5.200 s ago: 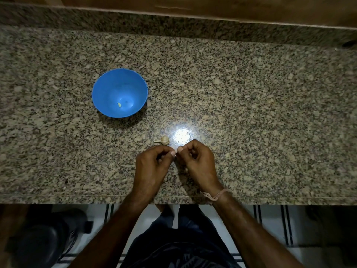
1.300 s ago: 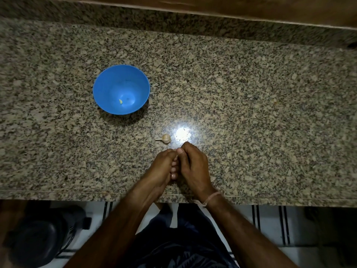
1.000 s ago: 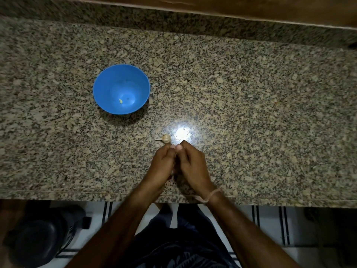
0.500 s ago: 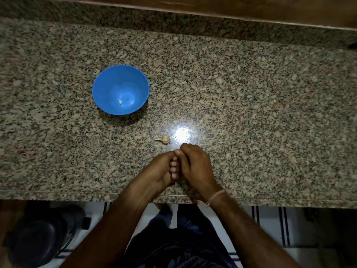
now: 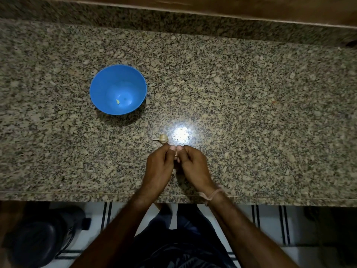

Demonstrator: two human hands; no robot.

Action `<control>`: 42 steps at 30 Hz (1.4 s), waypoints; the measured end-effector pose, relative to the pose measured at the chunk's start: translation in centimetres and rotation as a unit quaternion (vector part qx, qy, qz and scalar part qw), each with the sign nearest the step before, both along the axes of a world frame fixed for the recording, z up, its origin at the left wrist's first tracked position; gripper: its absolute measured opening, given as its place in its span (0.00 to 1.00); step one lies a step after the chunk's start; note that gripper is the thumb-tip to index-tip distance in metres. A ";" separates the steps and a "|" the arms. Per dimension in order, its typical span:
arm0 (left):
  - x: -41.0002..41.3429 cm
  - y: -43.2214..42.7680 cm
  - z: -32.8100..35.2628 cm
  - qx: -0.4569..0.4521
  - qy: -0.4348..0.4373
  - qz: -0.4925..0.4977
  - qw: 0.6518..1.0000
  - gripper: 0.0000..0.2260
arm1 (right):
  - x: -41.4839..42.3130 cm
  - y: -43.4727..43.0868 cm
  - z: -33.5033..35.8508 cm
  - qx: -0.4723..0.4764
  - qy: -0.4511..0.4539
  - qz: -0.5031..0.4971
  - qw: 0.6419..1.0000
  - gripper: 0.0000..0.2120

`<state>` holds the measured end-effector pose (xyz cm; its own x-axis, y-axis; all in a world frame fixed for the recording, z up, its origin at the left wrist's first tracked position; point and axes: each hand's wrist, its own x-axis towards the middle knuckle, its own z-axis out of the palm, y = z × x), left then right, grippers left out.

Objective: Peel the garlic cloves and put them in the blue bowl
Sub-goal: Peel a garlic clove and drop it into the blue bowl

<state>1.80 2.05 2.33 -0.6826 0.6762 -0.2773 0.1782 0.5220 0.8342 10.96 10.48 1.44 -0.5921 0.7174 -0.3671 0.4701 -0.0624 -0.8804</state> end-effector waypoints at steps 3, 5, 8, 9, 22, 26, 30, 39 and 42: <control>0.2 0.1 0.3 0.015 -0.014 0.010 1.000 0.15 | -0.3 0.3 0.5 -0.205 0.065 -0.064 0.974 0.22; 0.3 0.2 0.5 0.013 -0.009 0.007 1.000 0.13 | -0.4 0.7 0.6 -0.288 0.083 -0.094 0.949 0.22; 0.3 0.2 0.5 0.010 -0.032 0.031 0.999 0.12 | -0.1 0.7 -0.2 -0.210 0.077 -0.072 0.972 0.22; 0.2 0.2 0.3 0.006 -0.032 0.040 0.999 0.12 | 0.1 0.7 -0.3 -0.143 0.059 -0.055 0.986 0.21; -0.1 0.2 -0.3 -0.041 -0.010 0.075 0.996 0.10 | 0.4 0.5 -0.1 -0.018 0.061 -0.049 0.997 0.05; -0.1 0.1 0.2 -0.035 -0.029 0.082 0.996 0.12 | 0.4 0.5 -0.5 -0.028 0.063 -0.069 0.995 0.02; 0.0 0.2 0.2 -0.055 -0.010 0.070 0.996 0.14 | 0.6 0.0 -0.4 -0.011 0.074 -0.068 0.995 0.03; 0.2 0.6 0.0 -0.044 -0.010 0.085 0.995 0.14 | 0.3 -0.2 -0.7 -0.209 0.117 -0.151 0.959 0.03; -0.1 0.5 -0.4 -0.044 -0.022 0.105 0.993 0.02 | 0.4 -0.2 -0.7 -0.260 0.129 -0.182 0.940 0.03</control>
